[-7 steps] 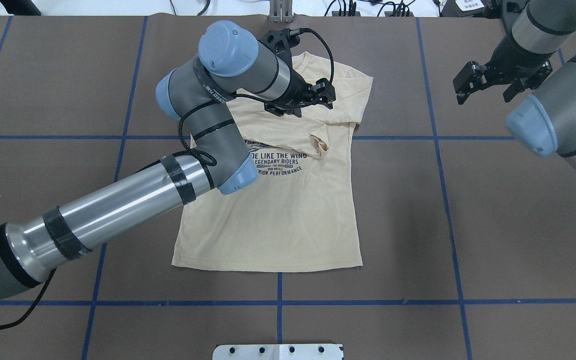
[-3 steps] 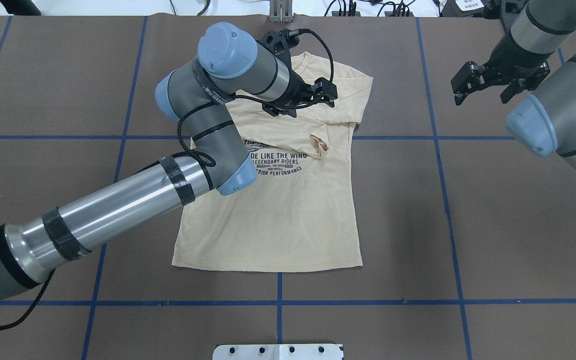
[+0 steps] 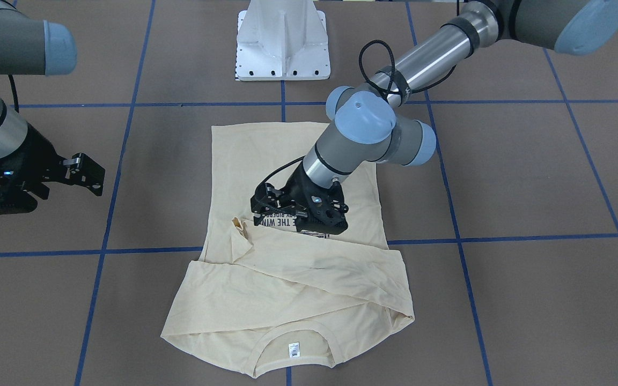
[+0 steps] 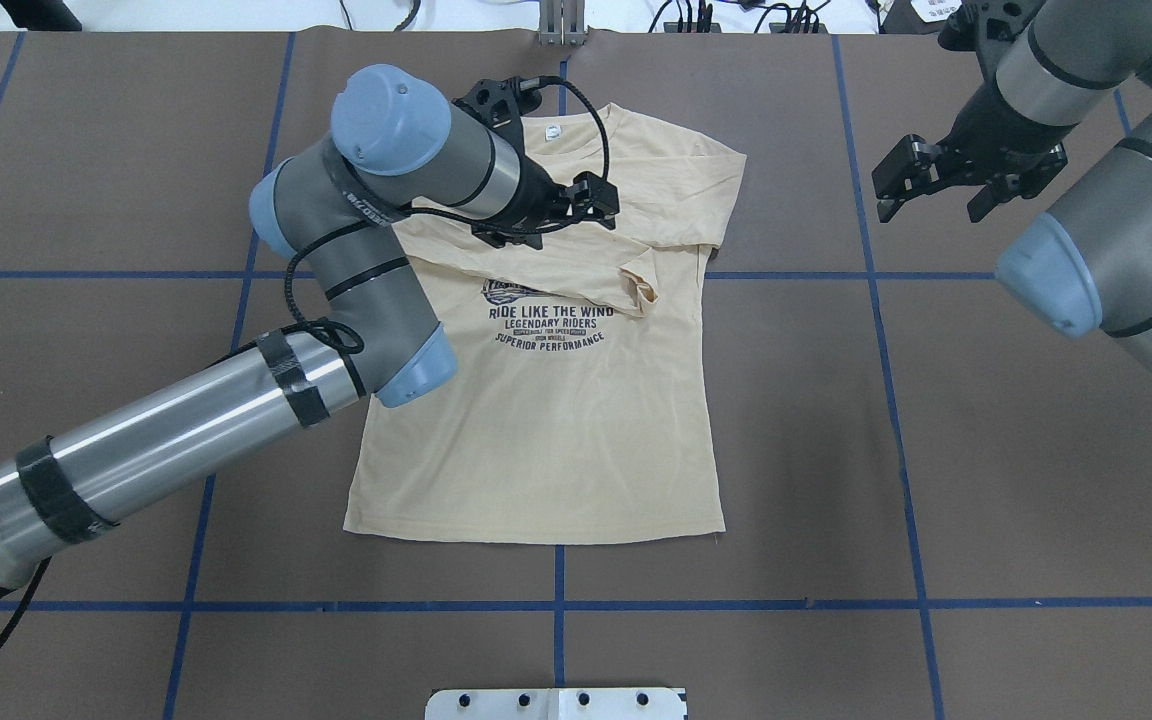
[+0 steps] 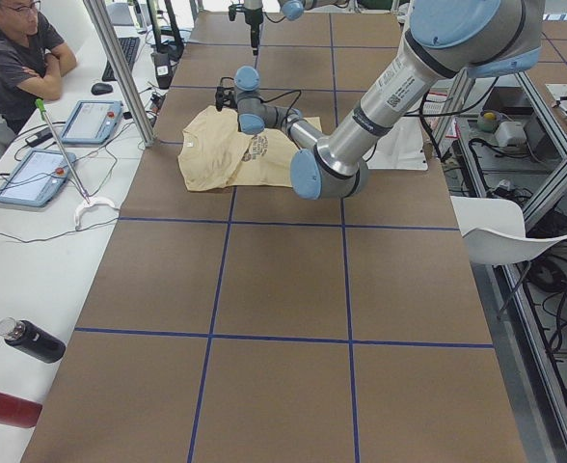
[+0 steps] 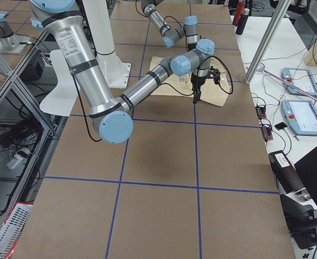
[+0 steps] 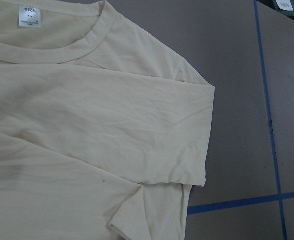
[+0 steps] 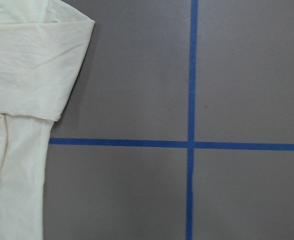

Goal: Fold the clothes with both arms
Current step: 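Release the sleeve on the shirt and withdraw the left gripper, then move the right gripper to its nearest hem corner while the left moves to the other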

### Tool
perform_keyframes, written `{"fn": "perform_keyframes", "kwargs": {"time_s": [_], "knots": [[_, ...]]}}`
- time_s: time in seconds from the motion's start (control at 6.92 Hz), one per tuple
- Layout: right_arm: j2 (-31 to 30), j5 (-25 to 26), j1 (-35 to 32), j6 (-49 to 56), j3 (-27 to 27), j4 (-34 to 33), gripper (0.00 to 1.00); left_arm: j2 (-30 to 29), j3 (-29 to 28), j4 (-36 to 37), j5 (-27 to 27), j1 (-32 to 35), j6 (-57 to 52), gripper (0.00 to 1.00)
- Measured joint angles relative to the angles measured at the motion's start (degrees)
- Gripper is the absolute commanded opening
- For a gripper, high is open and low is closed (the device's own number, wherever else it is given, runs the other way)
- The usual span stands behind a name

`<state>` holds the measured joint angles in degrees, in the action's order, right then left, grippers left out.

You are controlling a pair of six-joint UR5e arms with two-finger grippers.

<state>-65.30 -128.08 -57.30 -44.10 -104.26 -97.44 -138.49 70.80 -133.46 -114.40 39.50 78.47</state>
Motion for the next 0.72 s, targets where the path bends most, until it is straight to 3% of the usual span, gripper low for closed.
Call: {"fn": "perform_keyframes", "kwargs": {"time_s": [0.43,0.72], "knots": [[-2.1,1.2,11.6,-17.6,-0.4,13.8,1.00,13.6,22.6,12.2,0.0,1.9,-0.3,1.00],[-3.4,6.7,20.9,-27.0,0.1,20.9,0.99,19.8,31.3,14.6,0.2,2.2,-2.2,1.00]]}}
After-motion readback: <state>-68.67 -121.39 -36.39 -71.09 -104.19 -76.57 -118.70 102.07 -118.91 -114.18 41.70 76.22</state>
